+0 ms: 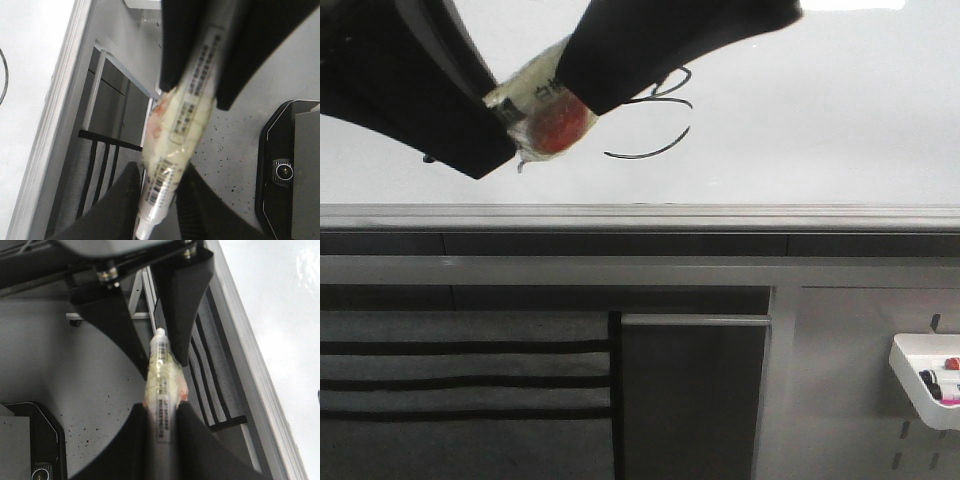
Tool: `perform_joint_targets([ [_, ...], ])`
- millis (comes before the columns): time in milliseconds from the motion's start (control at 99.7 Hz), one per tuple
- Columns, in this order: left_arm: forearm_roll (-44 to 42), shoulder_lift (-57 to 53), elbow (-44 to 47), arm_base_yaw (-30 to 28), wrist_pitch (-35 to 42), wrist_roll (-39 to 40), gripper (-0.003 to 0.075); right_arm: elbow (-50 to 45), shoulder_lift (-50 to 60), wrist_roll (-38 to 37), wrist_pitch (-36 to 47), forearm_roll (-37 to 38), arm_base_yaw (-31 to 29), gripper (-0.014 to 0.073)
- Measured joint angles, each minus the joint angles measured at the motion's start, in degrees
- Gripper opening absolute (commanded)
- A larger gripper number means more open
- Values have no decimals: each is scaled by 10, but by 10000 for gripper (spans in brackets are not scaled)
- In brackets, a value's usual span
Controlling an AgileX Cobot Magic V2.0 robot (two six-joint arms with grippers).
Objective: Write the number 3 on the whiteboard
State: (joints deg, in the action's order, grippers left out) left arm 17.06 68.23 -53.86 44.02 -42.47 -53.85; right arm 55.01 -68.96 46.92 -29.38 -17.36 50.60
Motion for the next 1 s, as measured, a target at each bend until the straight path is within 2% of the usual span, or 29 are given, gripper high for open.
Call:
perform_joint_targets([
  [190,-7,0,0,0,-1,-16,-19,0,0,1,-1,0,0,-60],
  [331,-8,0,0,0,-1,-22,-18,0,0,1,-2,0,0,-29],
  [401,-8,0,0,0,-2,-23,-18,0,0,2,-2,0,0,49],
  [551,-2,0,0,0,-5,-19,-18,0,0,2,3,0,0,280],
  [622,-2,0,0,0,-5,-12,-18,0,0,2,3,0,0,341],
  [822,-10,0,0,-19,9,4,-18,0,29,2,2,0,-15,352],
  [1003,-10,1,0,-122,84,80,-18,0,115,-7,-5,2,-86,352],
])
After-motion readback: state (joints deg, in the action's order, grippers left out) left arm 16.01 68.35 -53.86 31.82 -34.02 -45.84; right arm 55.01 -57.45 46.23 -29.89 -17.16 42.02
